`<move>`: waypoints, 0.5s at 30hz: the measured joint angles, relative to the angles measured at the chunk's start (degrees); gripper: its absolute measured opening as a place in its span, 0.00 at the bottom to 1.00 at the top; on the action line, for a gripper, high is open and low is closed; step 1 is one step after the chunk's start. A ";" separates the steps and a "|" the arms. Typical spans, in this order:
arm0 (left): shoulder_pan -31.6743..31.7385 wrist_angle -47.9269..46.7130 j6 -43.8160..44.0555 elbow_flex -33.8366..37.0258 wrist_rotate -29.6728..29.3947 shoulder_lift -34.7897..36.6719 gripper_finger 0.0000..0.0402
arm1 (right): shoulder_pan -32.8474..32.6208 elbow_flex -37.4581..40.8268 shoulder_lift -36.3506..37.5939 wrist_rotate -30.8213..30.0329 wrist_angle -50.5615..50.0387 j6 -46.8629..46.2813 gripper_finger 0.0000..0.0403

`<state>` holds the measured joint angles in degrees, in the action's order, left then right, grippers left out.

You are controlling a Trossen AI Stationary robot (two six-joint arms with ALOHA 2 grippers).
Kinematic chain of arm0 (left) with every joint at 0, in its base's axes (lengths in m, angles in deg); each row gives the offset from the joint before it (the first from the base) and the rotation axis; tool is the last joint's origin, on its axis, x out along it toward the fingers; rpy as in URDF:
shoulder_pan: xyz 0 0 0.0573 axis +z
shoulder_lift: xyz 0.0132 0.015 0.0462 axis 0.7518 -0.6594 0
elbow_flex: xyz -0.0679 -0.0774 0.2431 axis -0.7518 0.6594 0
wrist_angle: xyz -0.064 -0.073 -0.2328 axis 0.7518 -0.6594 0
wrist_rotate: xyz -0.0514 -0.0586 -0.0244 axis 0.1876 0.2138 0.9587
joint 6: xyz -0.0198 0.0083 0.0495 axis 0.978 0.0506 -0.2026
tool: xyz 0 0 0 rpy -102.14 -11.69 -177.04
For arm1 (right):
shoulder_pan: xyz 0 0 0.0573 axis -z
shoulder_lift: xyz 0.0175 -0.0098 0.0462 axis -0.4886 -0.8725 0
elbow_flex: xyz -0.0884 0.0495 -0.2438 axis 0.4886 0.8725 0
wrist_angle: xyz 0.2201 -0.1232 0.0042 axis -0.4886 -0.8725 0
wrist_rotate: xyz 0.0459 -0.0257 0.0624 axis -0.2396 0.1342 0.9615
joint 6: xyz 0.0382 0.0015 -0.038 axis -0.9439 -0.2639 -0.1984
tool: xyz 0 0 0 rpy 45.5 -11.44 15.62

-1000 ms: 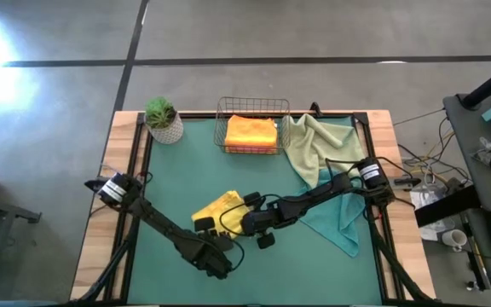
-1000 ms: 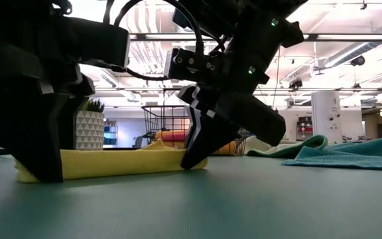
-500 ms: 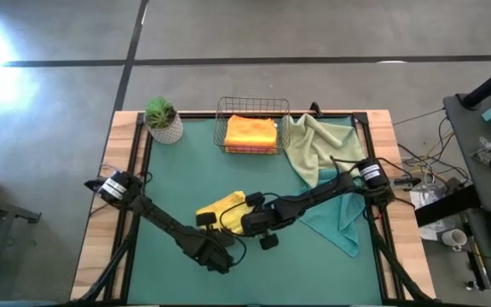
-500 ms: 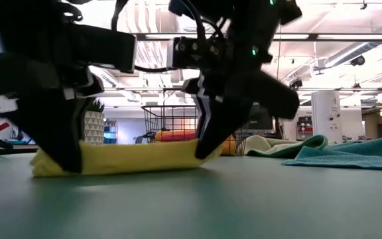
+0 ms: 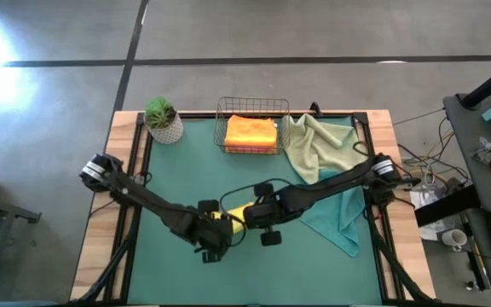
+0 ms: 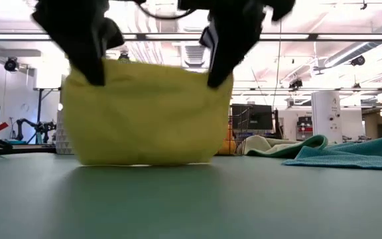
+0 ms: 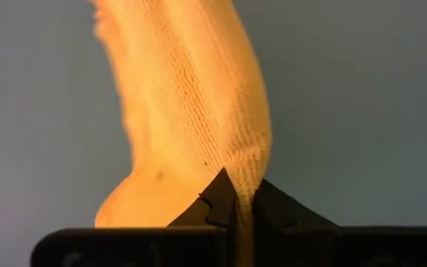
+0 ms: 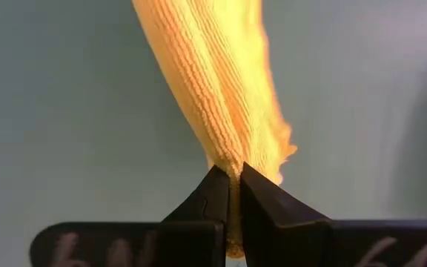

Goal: Fold microfiber towels
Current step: Put the folded yellow microfiber towel into the wire basket

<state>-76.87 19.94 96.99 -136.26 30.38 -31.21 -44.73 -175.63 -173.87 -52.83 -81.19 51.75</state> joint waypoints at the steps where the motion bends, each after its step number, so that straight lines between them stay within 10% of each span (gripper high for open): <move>1: 0.45 -0.18 -1.07 0.02 0.02 0.87 0.01 | 0.00 -0.45 0.71 -0.04 -0.54 -0.81 0.02; 15: 9.31 -0.61 -19.34 0.04 -2.62 13.10 0.00 | 0.28 -8.95 4.41 -6.37 -10.23 -9.70 0.02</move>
<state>-67.56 19.33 77.65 -136.22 27.75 -18.11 -44.46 -184.58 -169.46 -59.20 -91.42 42.05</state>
